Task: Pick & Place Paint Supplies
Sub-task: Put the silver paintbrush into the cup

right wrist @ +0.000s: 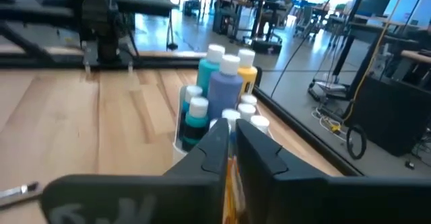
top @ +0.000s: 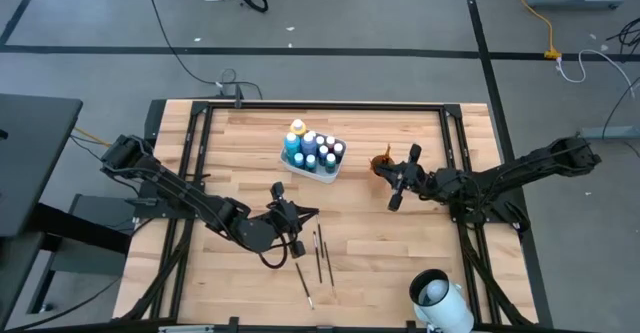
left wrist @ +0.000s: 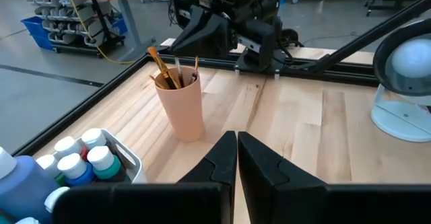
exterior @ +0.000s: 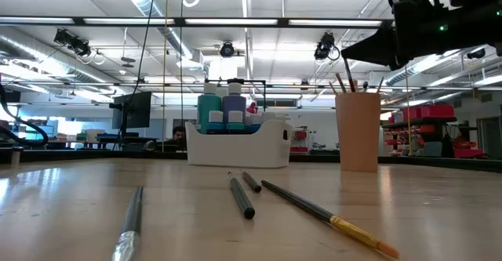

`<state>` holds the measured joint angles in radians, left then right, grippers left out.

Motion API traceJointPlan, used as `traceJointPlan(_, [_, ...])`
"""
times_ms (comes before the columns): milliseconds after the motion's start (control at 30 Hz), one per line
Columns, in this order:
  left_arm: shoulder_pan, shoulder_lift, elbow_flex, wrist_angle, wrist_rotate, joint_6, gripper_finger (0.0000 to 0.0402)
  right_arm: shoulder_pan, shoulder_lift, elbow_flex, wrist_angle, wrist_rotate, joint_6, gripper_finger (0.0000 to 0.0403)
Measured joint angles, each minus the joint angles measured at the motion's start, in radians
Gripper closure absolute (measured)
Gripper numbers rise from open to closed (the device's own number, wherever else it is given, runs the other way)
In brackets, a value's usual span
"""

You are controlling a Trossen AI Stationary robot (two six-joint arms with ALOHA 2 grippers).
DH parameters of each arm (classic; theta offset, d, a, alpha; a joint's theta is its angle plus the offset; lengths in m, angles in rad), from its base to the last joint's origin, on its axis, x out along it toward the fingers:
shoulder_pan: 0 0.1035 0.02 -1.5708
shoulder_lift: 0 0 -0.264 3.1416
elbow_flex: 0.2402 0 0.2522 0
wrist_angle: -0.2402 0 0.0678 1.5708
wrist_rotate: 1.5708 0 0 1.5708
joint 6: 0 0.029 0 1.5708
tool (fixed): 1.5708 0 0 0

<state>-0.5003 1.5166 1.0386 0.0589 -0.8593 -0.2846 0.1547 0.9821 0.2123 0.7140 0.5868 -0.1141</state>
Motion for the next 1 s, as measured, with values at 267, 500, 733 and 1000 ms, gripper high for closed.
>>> traceJointPlan(267, [0.000, 0.000, 0.000, 0.000, 0.035, -0.015, 0.0379, 0.000, 0.000, 0.000, -0.060, 0.000, 0.022, 0.0318])
traceJointPlan(500, [0.015, 0.007, 0.000, -0.005, 0.201, -0.012, 0.0378, 0.000, 0.000, 0.000, -0.050, -0.011, 0.021, 0.0287])
traceJointPlan(733, [0.080, 0.049, 0.003, -0.109, 0.363, -0.323, 0.0359, 0.004, 0.000, 0.000, 0.047, -0.170, -0.051, 0.0280])
traceJointPlan(1000, [0.148, 0.142, 0.001, -0.295, 0.488, -0.733, 0.0309, 0.031, 0.002, -0.002, 0.160, -0.283, -0.113, 0.0279])
